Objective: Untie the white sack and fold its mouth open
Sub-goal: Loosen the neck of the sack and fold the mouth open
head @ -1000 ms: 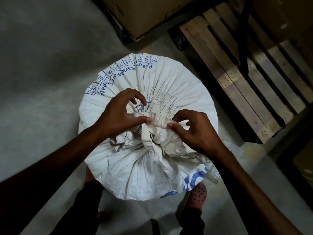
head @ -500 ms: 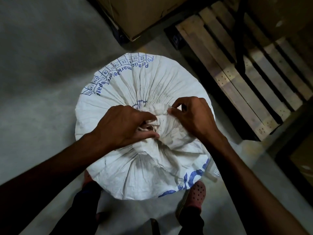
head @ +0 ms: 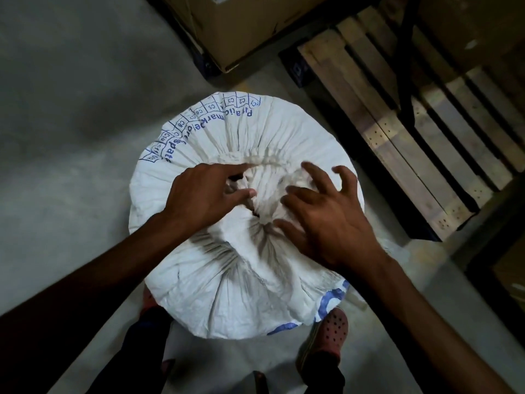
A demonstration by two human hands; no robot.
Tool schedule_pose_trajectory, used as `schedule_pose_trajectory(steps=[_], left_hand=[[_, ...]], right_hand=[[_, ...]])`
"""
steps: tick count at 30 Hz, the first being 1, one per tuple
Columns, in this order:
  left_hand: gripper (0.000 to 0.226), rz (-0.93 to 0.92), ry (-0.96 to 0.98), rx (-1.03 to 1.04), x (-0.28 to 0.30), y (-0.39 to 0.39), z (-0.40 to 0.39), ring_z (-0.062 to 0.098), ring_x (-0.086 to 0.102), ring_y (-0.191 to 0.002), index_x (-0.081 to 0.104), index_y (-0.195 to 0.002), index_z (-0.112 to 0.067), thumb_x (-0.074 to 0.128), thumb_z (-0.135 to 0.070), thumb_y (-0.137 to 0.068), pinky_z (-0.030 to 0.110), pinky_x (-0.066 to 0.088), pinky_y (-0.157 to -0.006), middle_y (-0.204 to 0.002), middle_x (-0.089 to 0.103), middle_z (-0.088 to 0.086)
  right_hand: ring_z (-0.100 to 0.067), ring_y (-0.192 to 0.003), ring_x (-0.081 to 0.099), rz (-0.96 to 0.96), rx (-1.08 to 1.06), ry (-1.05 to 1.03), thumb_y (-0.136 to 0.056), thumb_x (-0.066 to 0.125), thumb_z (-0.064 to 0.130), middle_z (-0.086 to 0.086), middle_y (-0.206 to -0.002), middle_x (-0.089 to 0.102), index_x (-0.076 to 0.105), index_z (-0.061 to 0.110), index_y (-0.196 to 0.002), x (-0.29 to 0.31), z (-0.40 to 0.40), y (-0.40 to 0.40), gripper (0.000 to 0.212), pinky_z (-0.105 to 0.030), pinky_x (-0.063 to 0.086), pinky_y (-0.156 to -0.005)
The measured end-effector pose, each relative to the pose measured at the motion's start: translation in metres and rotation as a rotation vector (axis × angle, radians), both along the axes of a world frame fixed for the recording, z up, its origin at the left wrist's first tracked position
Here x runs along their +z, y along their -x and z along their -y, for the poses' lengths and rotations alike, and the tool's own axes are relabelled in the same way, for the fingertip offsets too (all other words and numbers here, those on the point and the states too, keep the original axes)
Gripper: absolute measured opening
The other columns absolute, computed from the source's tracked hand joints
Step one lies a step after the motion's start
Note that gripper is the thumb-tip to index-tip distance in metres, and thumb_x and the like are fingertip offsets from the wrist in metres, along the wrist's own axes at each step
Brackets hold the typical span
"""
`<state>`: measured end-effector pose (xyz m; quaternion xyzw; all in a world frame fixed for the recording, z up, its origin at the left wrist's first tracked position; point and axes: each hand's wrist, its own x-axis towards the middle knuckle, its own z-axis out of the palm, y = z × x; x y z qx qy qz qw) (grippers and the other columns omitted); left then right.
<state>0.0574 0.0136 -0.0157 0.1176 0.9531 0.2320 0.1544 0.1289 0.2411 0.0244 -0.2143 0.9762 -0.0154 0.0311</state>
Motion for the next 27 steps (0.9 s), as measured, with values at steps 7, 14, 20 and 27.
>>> schedule_pose_trajectory(steps=[7, 14, 20, 27], left_hand=[[0.085, -0.092, -0.045, -0.039, -0.011, -0.002, 0.006, 0.026, 0.066, -0.118, 0.042, -0.154, -0.041, 0.076, -0.062, -0.079, 0.041, 0.054, -0.088, -0.125, 0.072, -0.008], [0.024, -0.48, -0.159, -0.249, -0.019, -0.026, 0.011, 0.025, 0.059, -0.082, 0.066, -0.094, -0.016, 0.08, -0.034, -0.088, 0.038, 0.046, -0.068, -0.086, 0.063, 0.002], [0.034, -0.376, -0.151, -0.552, -0.038, -0.035, 0.019, 0.029, 0.072, -0.1, 0.071, -0.124, -0.016, 0.078, -0.01, -0.091, 0.038, 0.06, -0.071, -0.12, 0.073, 0.005], [0.046, -0.24, 0.024, -0.704, -0.059, -0.031, 0.018, 0.027, 0.052, -0.094, 0.055, -0.145, -0.028, 0.054, -0.044, -0.101, 0.04, 0.049, -0.074, -0.137, 0.065, -0.013]], right_hand=[[-0.042, -0.149, 0.041, 0.131, -0.204, -0.075, -0.092, 0.062, 0.06, -0.011, -0.133, 0.07, 0.063, 0.013, -0.133, -0.053, 0.011, 0.001, 0.063, -0.069, 0.008, -0.121], [-0.033, -0.101, 0.06, -0.016, -0.373, 0.232, -0.084, 0.07, 0.033, -0.001, -0.108, 0.069, 0.064, 0.022, -0.117, -0.08, 0.012, 0.018, 0.036, -0.045, 0.037, -0.086], [-0.032, -0.071, 0.05, -0.217, -0.127, 0.395, -0.081, 0.062, -0.006, -0.015, -0.084, 0.054, 0.057, 0.007, -0.087, -0.095, 0.011, 0.023, 0.015, -0.045, 0.044, -0.054], [-0.034, -0.119, 0.051, -0.088, 0.088, 0.171, -0.083, 0.066, 0.004, -0.012, -0.137, 0.059, 0.077, 0.027, -0.107, -0.107, -0.009, 0.031, 0.035, -0.044, 0.037, -0.09]])
